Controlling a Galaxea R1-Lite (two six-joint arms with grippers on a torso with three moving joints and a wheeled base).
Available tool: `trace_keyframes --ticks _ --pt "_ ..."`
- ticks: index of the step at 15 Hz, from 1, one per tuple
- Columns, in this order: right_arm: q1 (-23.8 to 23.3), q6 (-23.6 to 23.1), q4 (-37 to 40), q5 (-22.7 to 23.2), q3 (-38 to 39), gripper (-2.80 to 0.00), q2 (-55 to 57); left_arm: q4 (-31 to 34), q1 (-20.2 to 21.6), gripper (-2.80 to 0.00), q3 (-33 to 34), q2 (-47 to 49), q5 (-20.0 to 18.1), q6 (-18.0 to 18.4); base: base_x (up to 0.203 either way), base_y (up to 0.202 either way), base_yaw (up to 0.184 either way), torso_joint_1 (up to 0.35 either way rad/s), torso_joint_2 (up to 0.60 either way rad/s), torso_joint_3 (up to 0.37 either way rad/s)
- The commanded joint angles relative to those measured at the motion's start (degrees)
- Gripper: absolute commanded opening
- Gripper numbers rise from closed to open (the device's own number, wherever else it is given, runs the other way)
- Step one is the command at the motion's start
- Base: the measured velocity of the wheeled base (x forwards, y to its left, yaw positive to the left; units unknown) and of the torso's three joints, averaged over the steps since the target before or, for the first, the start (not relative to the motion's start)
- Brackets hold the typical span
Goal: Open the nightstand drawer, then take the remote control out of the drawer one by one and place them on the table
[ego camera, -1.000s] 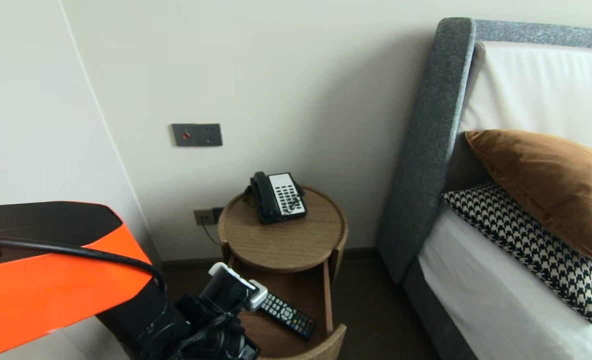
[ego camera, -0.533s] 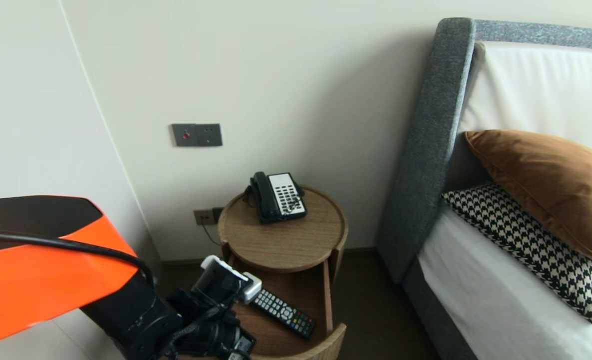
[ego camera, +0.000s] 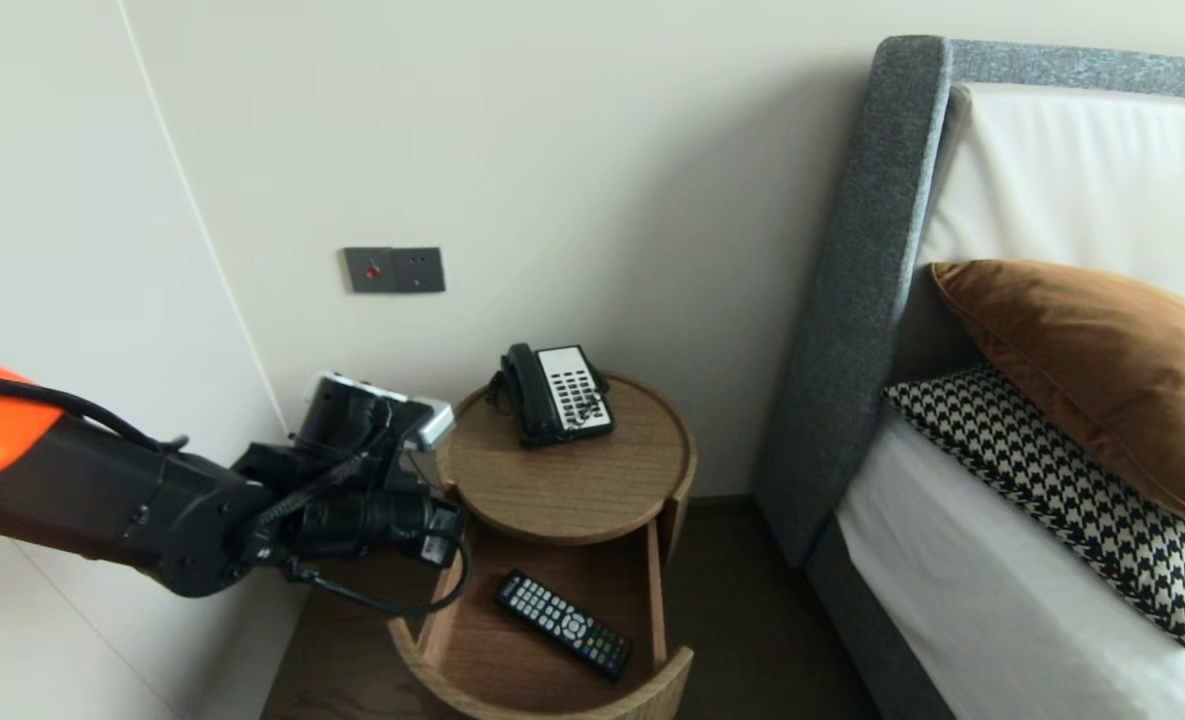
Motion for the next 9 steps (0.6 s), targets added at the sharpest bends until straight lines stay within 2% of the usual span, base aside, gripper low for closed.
trace_keyframes --ticks 1,3,4,5,7,9 --pt "0.0 0.0 -0.02 0.0 0.26 -2.8 -0.45 3.32 1.3 -2.8 -4.59 -3.91 -0.57 0.0 0.0 0.0 0.0 0.0 0.0 0.0" --pt "0.0 0.07 -0.02 0.0 0.26 -2.8 -0.45 11.09 2.48 -2.8 -9.13 -6.24 -2.12 -0.16 0.0 0.0 0.0 0.0 0.0 0.0" --pt "0.0 0.0 -0.02 0.04 0.26 -2.8 -0.45 12.09 2.63 -2.8 -9.77 -7.35 -2.08 -0.07 0.0 0.0 0.0 0.0 0.0 0.0" --pt "0.0 0.0 -0.02 0.06 0.26 -2.8 -0.45 12.75 2.66 -2.8 -10.19 -8.04 -1.08 -0.03 0.0 0.0 0.0 0.0 0.0 0.0" --pt "0.0 0.0 -0.02 0.0 0.26 -2.8 -0.45 14.11 2.58 -2.8 -10.62 -8.02 3.78 0.04 0.0 0.0 0.0 0.0 0.0 0.0" --pt "0.0 0.0 -0.02 0.0 0.26 -2.8 -0.45 17.52 2.57 -2.8 -10.35 -8.96 4.93 -0.2 0.0 0.0 0.0 0.0 0.0 0.0"
